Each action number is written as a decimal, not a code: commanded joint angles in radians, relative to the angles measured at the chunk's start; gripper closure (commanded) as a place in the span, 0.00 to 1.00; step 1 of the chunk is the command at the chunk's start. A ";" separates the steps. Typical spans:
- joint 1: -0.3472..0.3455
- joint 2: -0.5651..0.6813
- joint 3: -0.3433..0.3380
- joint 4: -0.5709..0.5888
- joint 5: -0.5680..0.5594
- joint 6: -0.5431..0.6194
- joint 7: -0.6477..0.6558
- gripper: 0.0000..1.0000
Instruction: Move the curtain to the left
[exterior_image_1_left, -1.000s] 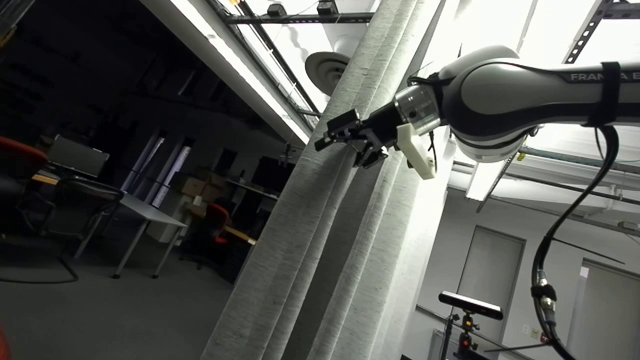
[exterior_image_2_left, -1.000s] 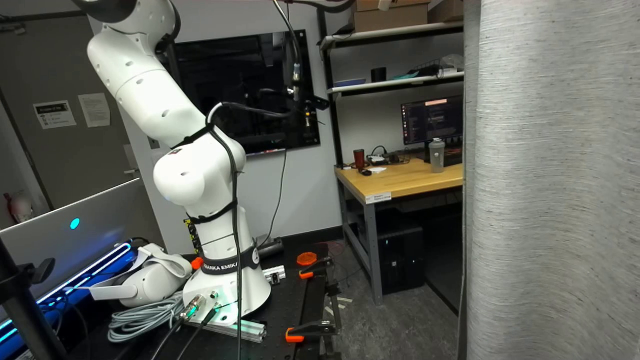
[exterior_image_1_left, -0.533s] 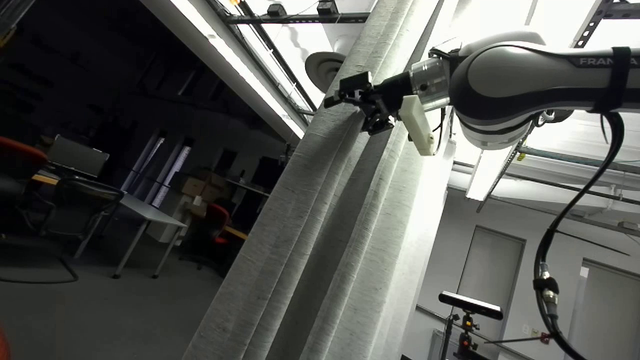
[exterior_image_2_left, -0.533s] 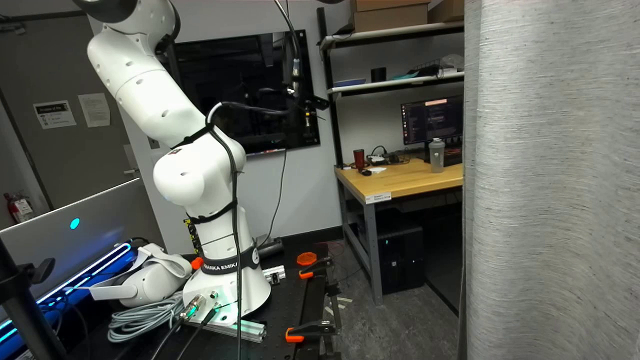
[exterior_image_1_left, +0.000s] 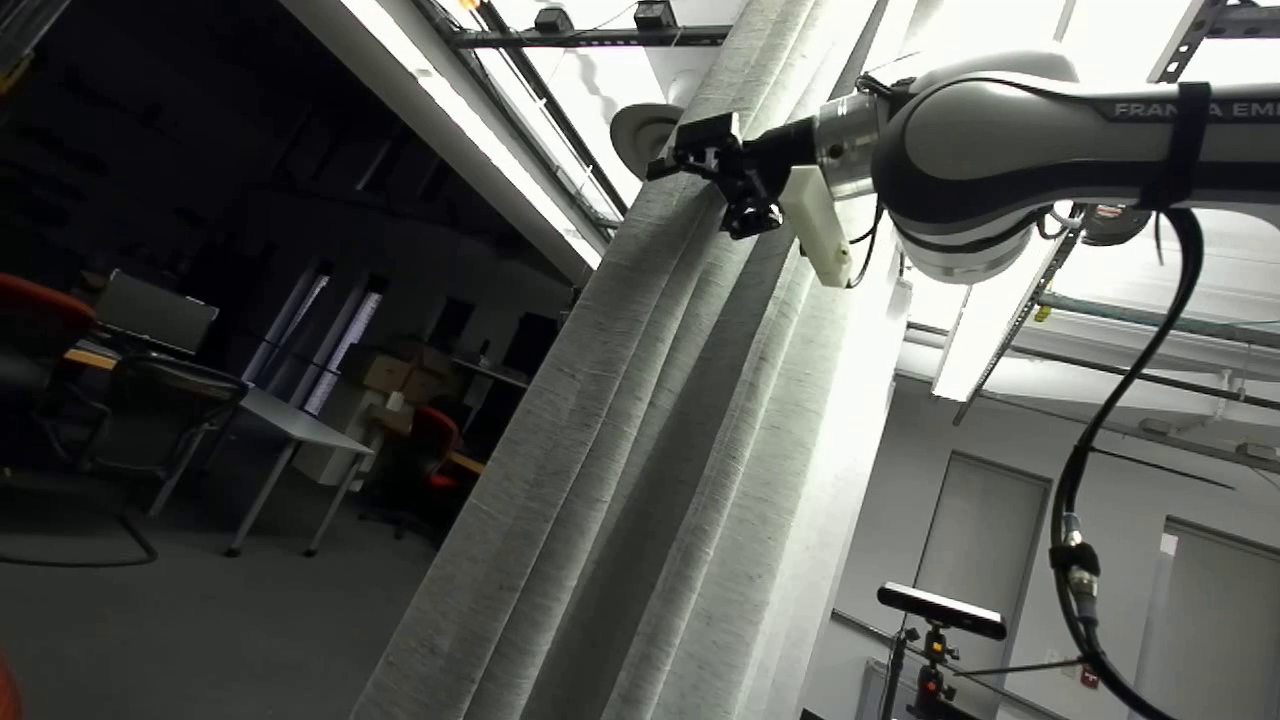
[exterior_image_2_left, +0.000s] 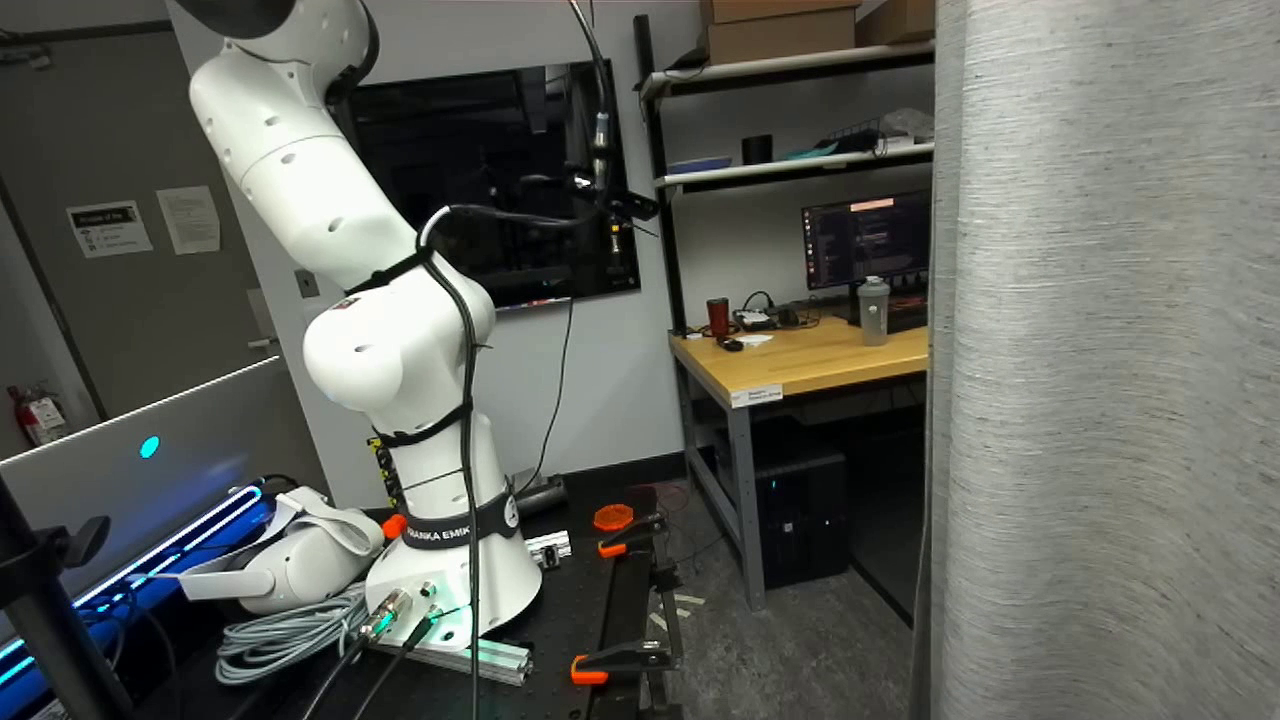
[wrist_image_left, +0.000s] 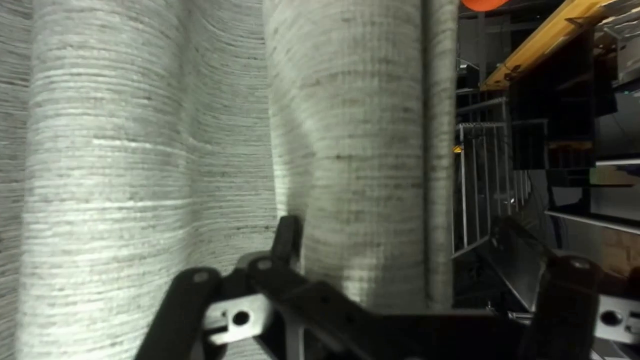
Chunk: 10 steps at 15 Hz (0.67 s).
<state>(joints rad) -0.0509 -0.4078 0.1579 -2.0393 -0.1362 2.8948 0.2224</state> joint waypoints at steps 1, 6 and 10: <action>-0.025 0.094 0.019 0.094 -0.017 0.025 0.015 0.35; -0.026 0.170 0.008 0.181 -0.008 0.017 0.012 0.74; 0.003 0.223 0.018 0.225 0.007 -0.003 -0.009 1.00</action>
<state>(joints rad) -0.0653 -0.2437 0.1623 -1.8789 -0.1362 2.8952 0.2233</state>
